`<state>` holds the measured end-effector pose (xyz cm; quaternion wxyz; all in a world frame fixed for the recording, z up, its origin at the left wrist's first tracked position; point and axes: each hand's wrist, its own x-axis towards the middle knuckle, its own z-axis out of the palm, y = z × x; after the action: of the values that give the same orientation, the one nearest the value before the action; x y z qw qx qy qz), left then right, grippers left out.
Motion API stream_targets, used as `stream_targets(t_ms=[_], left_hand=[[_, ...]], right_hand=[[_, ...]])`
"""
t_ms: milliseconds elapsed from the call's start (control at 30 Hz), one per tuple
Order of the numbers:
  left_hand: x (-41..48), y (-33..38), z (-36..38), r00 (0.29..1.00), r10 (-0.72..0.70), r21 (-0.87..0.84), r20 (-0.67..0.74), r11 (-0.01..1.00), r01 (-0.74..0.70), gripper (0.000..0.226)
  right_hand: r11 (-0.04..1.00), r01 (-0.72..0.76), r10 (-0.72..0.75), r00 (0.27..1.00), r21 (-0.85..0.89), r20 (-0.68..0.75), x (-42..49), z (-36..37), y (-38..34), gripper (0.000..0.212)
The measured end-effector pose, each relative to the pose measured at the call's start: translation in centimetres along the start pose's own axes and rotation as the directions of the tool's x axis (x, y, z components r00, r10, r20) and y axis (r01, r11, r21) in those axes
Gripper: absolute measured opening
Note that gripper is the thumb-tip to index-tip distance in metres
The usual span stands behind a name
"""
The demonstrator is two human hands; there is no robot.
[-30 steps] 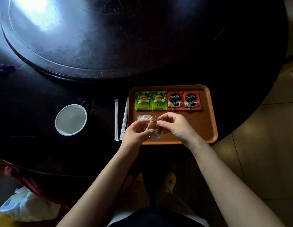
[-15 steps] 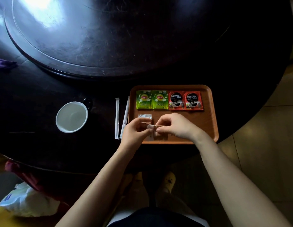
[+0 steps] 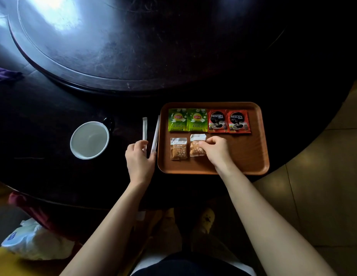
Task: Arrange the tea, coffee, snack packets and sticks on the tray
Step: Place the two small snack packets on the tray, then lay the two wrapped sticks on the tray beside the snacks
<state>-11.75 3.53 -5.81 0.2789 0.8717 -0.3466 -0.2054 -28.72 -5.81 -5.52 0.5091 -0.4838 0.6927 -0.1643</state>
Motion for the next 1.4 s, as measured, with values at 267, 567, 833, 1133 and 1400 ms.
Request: stream_targets(t_ms=[267, 567, 833, 1133, 1400], left_hand=[[0.4, 0.1, 0.3, 1.0, 0.012, 0.103, -0.004, 0.995, -0.012, 0.042], [0.9, 0.1, 0.7, 1.0, 0.011, 0.074, -0.001, 0.997, -0.011, 0.033], [1.1, 0.4, 0.7, 1.0, 0.017, 0.168, 0.013, 0.986, -0.019, 0.025], [2.3, 1.3, 0.2, 0.986, -0.14, 0.19, 0.086, 0.974, 0.121, 0.024], [-0.2, 5.2, -3.0, 0.959, -0.198, -0.443, 0.202, 0.855, 0.27, 0.023]], right_hand=[[0.964, 0.05, -0.065, 0.997, -0.262, -0.048, 0.3, 0.0, -0.1, 0.015], [0.927, 0.125, -0.164, 0.983, -0.354, -0.08, -0.4, 0.4, 0.1, 0.017], [0.899, 0.141, -0.198, 0.975, -0.414, -0.099, -1.2, 0.7, 0.0, 0.018], [0.925, 0.137, -0.178, 0.98, -0.355, -0.085, -1.5, -0.3, 0.1, 0.014], [0.968, 0.233, -0.224, 0.969, -0.092, 0.101, -2.8, -2.1, -0.8, 0.013]])
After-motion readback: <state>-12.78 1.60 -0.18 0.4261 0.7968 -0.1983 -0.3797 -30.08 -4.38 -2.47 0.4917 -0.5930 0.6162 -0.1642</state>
